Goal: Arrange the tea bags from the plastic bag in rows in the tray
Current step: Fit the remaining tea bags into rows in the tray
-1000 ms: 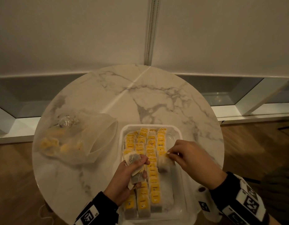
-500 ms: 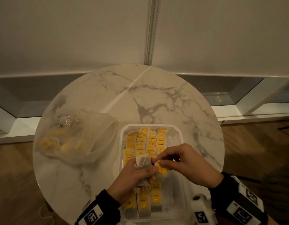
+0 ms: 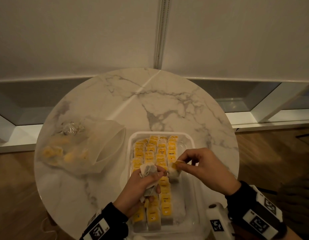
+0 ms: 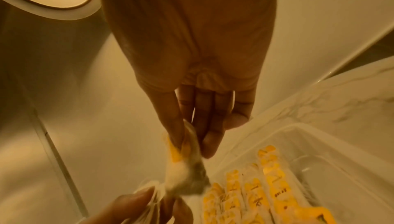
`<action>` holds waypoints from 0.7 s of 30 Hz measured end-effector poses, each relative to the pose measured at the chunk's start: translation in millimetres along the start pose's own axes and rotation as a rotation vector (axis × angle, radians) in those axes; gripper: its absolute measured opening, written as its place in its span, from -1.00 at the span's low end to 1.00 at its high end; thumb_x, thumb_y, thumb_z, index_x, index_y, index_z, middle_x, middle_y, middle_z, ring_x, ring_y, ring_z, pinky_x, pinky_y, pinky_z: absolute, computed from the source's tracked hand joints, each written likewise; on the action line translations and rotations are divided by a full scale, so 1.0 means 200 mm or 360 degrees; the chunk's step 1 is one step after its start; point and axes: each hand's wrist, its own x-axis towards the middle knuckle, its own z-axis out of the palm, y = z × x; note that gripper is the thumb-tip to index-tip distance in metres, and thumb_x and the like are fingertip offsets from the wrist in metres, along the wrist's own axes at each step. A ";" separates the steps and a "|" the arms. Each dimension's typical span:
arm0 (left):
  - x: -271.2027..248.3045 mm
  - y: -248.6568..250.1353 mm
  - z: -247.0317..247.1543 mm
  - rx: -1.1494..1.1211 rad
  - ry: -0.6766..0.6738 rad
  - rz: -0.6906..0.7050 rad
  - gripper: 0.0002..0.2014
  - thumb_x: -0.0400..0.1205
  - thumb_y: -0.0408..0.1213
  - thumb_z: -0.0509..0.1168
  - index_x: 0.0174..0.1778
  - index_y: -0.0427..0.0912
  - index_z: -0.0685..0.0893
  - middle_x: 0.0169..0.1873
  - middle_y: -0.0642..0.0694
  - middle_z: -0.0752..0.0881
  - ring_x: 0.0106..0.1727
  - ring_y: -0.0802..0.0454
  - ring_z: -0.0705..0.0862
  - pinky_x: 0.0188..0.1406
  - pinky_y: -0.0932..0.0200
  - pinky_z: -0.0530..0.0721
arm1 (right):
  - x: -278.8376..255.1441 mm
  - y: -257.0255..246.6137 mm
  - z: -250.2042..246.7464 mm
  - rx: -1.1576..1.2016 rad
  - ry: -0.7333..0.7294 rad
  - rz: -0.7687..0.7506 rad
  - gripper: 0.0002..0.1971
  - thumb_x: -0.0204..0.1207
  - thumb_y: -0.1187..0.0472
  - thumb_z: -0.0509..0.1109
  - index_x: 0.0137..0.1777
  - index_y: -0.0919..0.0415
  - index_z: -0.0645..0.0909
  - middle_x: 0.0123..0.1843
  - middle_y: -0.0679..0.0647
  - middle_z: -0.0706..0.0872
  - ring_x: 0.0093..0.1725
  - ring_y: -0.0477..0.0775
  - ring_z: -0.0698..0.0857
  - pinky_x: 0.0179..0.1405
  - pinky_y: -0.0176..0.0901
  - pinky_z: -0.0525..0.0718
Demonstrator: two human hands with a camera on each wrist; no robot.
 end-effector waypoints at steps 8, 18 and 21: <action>-0.01 0.00 -0.03 -0.0202 0.0114 -0.0070 -0.74 0.48 -0.22 0.40 -0.01 -0.31 0.67 -0.12 -0.19 0.76 -0.50 0.04 0.60 -0.75 0.31 0.38 | 0.03 0.08 -0.03 -0.0407 -0.0095 0.0056 -0.94 0.50 0.15 0.53 -0.19 0.05 0.80 -0.30 -0.13 0.79 -0.25 -0.16 0.72 -0.27 -0.42 0.56; -0.01 0.01 -0.05 -0.0279 0.0160 -0.0090 -0.72 0.47 -0.26 0.46 -0.02 -0.36 0.65 -0.16 -0.20 0.73 -0.53 0.03 0.59 -0.75 0.33 0.37 | 0.19 0.14 0.13 -0.0898 -0.0849 0.0289 -0.94 0.46 0.27 0.52 -0.09 0.20 0.73 -0.24 -0.05 0.66 -0.27 -0.07 0.65 -0.23 -0.30 0.67; -0.01 0.02 -0.05 -0.0289 0.0155 -0.0091 -0.72 0.48 -0.23 0.37 -0.03 -0.38 0.64 -0.31 -0.20 0.69 -0.59 0.06 0.55 -0.78 0.33 0.34 | 0.25 0.14 0.16 -0.1014 -0.0823 0.0330 -0.94 0.46 0.30 0.49 -0.10 0.18 0.70 -0.14 0.09 0.69 -0.18 0.07 0.71 -0.19 -0.14 0.72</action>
